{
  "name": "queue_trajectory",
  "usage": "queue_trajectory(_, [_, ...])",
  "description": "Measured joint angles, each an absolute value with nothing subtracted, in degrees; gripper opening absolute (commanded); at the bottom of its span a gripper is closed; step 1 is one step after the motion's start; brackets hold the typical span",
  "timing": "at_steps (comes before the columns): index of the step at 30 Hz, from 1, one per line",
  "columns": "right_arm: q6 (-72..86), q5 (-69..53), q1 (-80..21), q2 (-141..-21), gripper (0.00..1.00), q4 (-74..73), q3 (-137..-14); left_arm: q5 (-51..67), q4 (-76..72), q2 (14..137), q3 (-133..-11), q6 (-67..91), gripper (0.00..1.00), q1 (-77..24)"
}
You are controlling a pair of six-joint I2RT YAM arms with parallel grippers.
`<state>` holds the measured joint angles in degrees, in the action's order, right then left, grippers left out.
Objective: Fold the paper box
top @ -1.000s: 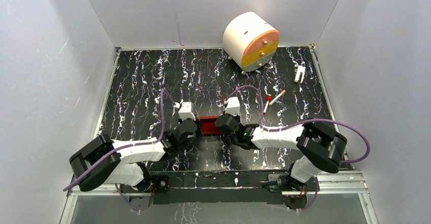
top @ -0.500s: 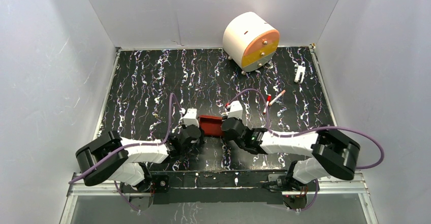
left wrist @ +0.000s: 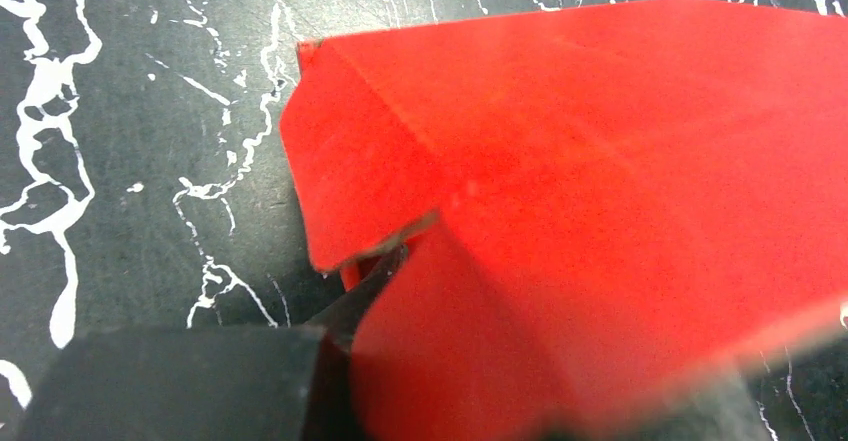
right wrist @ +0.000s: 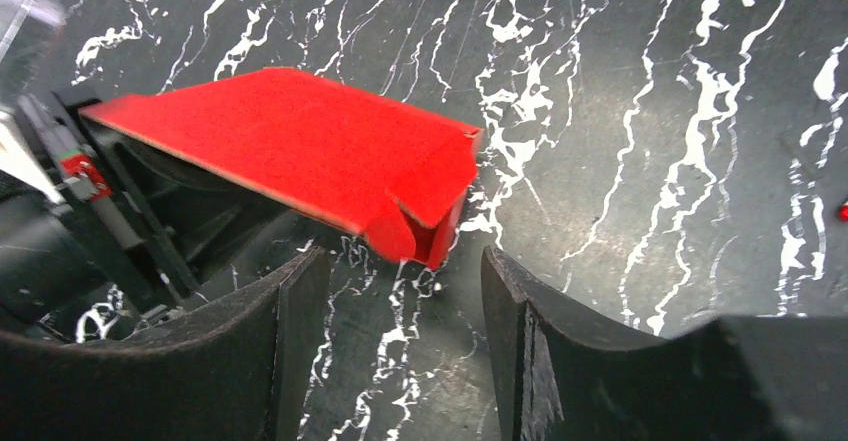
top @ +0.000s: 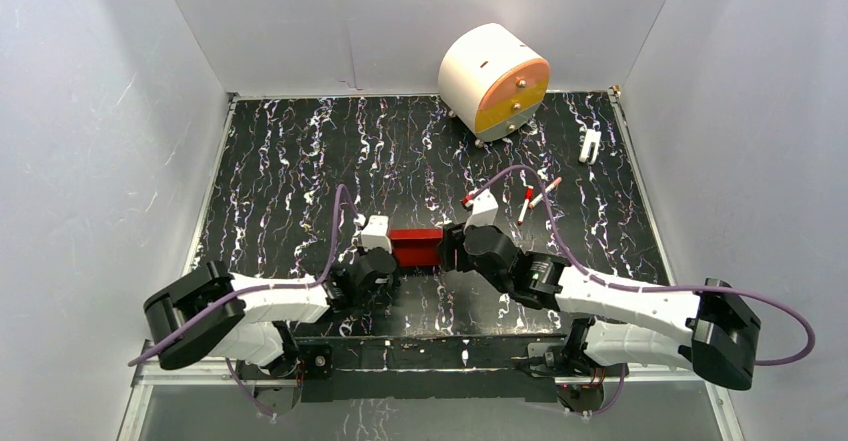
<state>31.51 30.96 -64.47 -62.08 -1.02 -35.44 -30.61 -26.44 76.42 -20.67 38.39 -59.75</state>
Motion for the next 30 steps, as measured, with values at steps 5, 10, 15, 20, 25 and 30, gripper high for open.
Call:
queue_trajectory(5, [25.4,28.7,-62.3,-61.2,0.68,-3.9,-37.6,-30.6,-20.1,68.9,-20.9,36.8,0.33,-59.7])
queue_trajectory(10, [19.6,25.0,-59.9,-62.3,0.69,-5.6,-42.8,-30.6,-13.0,59.9,-24.6,35.2,0.49,-59.7])
queue_trajectory(15, [13.1,19.9,-57.4,-64.3,0.68,-6.5,-45.2,-30.3,-2.5,57.2,-32.5,33.3,0.56,-57.9])
queue_trajectory(20, [6.4,10.2,-49.1,-66.2,0.67,-7.2,-45.7,-25.1,6.1,56.4,-36.4,30.7,0.58,-49.3])
queue_trajectory(25, [-0.1,1.9,-45.8,-70.5,0.64,-7.1,-48.0,-19.1,14.1,58.4,-41.4,26.9,0.58,-42.7])
queue_trajectory(30, [-4.3,-1.8,-44.6,-74.3,0.60,-7.0,-48.6,-10.9,18.1,63.1,-48.2,21.3,0.57,-37.0])
